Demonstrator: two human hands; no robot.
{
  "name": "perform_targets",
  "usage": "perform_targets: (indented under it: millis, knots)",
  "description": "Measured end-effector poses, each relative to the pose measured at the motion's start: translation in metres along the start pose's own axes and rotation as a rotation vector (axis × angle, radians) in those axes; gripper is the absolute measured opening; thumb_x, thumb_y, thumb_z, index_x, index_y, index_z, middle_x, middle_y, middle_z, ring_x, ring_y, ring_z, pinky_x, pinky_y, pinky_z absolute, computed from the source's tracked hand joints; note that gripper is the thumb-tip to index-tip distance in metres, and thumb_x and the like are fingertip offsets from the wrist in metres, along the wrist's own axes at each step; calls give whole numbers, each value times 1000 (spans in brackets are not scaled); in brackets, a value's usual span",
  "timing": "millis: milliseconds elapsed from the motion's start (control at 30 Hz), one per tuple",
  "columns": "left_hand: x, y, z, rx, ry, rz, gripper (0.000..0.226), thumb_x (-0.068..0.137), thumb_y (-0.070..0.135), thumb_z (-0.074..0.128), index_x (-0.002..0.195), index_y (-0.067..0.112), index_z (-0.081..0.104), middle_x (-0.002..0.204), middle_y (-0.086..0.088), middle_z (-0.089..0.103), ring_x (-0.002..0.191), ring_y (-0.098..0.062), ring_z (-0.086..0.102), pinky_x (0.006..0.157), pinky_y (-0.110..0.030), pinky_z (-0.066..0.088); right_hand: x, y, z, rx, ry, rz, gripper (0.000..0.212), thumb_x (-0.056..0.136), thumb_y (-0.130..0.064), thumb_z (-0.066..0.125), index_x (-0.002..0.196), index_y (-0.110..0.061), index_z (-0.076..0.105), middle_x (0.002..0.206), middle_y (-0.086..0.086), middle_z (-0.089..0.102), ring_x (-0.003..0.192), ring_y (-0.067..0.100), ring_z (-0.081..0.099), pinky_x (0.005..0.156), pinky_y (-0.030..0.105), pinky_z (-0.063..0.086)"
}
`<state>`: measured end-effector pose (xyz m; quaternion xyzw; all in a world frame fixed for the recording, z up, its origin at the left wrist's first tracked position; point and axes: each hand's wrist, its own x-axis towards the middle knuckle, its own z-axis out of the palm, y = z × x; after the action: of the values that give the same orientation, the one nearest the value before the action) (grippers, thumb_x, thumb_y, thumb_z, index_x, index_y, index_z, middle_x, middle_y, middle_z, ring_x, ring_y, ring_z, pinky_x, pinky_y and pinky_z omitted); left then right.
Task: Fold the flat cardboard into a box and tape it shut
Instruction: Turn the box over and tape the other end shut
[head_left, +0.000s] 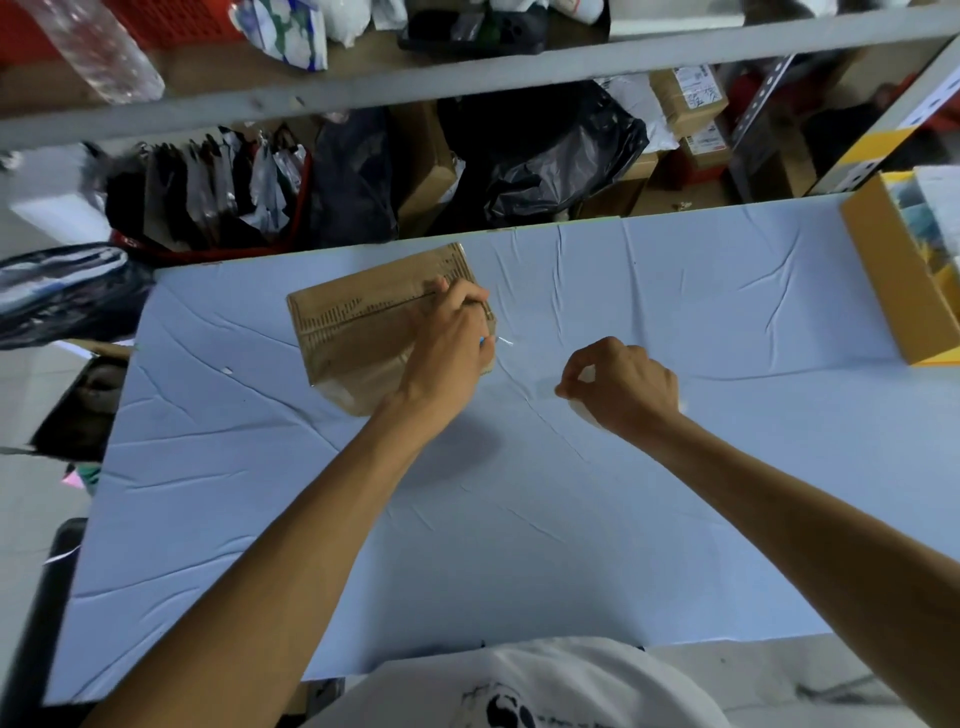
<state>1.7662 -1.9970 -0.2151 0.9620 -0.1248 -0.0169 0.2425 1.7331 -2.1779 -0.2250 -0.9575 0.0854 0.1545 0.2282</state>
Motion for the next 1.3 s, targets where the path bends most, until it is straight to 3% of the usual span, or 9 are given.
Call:
perform_targets:
  millis: [200,300,500,700,967,1133,1300]
  knots:
    - [0,-3,-1,-42,-39,-4,22,86,3,62,67,5,53,126,-7,51,130,-21,38,104,-42,34,1,3,-1,123,-45,70,10,78,-39,71,76,-30,72,96,-3,66,95,24,60,69,29,36]
    - [1,-12,-10,-143,-123,-14,14,83,10,68,73,1,65,132,-4,48,131,-19,38,105,-33,32,4,-5,-4,184,-48,74,12,76,-40,73,68,-32,69,91,-8,64,90,18,58,61,25,32]
    - [2,-9,-8,-326,-102,-110,17,82,16,71,68,15,61,134,-2,49,141,-24,25,115,-46,20,2,-14,0,172,-70,70,17,75,-42,74,63,-33,66,83,-11,57,80,15,52,52,21,26]
    - [0,-1,6,-205,-1,-128,18,84,10,67,69,4,60,136,-5,46,144,-29,19,114,-51,22,-1,-11,2,227,-75,78,16,73,-43,74,62,-33,67,83,-12,59,80,15,55,54,22,30]
    - [3,6,8,-72,6,-96,29,82,7,68,63,12,47,133,-7,46,140,-33,25,106,-54,33,-4,-17,1,191,-52,16,11,76,-41,72,70,-33,71,90,-9,63,88,15,56,61,26,34]
    - [6,11,11,46,-41,-111,22,83,8,66,69,11,51,138,-5,40,142,-33,16,109,-54,28,-7,-23,2,140,-46,-23,8,79,-38,70,76,-31,72,90,-8,63,92,20,60,67,28,36]
    - [6,9,8,167,-84,-62,11,86,14,65,77,9,61,137,-4,41,139,-33,21,109,-55,24,-7,-22,2,139,-58,-26,10,79,-39,70,71,-34,71,92,-9,65,90,18,59,61,26,33]
